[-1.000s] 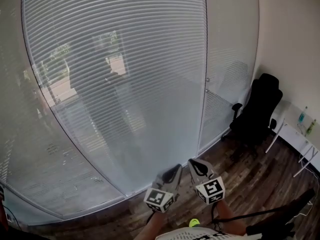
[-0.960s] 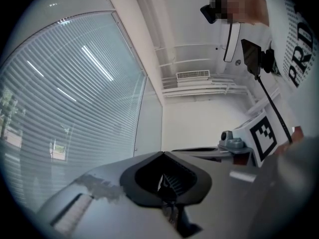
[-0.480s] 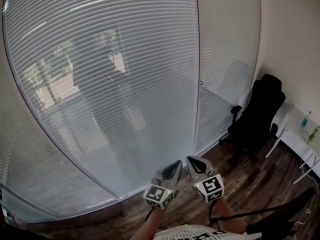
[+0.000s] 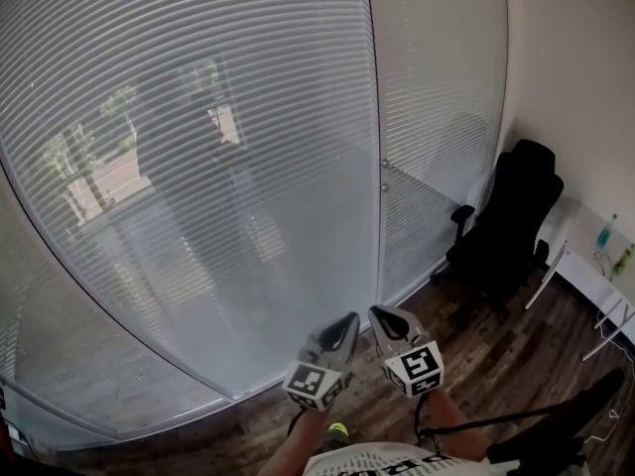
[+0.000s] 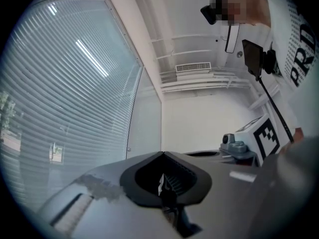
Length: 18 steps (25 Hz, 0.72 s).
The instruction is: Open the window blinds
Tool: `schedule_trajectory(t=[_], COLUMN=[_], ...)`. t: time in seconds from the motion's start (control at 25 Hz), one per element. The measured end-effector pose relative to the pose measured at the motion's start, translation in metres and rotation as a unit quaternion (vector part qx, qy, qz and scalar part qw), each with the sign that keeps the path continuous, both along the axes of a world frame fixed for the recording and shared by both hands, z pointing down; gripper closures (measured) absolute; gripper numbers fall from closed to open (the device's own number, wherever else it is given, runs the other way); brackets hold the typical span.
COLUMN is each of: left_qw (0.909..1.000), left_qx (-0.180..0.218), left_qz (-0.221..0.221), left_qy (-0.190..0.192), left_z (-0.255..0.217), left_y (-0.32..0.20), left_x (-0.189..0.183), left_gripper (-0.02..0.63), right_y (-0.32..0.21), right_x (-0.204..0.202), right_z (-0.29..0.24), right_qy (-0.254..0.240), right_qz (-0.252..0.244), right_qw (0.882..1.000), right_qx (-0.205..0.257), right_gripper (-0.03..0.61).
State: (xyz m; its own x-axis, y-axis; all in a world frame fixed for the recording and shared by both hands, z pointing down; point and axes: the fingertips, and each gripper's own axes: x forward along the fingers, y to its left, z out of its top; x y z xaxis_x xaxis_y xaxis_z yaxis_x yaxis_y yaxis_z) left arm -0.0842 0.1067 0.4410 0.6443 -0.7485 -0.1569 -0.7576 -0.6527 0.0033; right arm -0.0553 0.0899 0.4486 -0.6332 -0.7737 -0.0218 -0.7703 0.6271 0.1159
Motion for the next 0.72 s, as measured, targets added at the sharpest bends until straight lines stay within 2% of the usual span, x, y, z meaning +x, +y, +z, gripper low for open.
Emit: schedule_trajectory(t=[0.32, 0.72], left_qw=[0.9999, 0.9994], left_qx=[0.008, 0.024], left_qz=[0.003, 0.019], left_qy=[0.006, 0.015], left_z=[-0.001, -0.023], left_y=[-0.039, -0.120], left_x=[-0.004, -0.002], left_gripper=[0.620, 0.620], right_y=[-0.035, -0.111], right_x=[-0.003, 0.000], right_z=[-0.001, -0.027], right_qy=[0.006, 0.007], right_qz=[0.007, 0.032], right_qw=[1.000, 0.999], right_qx=[0.003, 0.022], right_gripper=[0.572, 0.572])
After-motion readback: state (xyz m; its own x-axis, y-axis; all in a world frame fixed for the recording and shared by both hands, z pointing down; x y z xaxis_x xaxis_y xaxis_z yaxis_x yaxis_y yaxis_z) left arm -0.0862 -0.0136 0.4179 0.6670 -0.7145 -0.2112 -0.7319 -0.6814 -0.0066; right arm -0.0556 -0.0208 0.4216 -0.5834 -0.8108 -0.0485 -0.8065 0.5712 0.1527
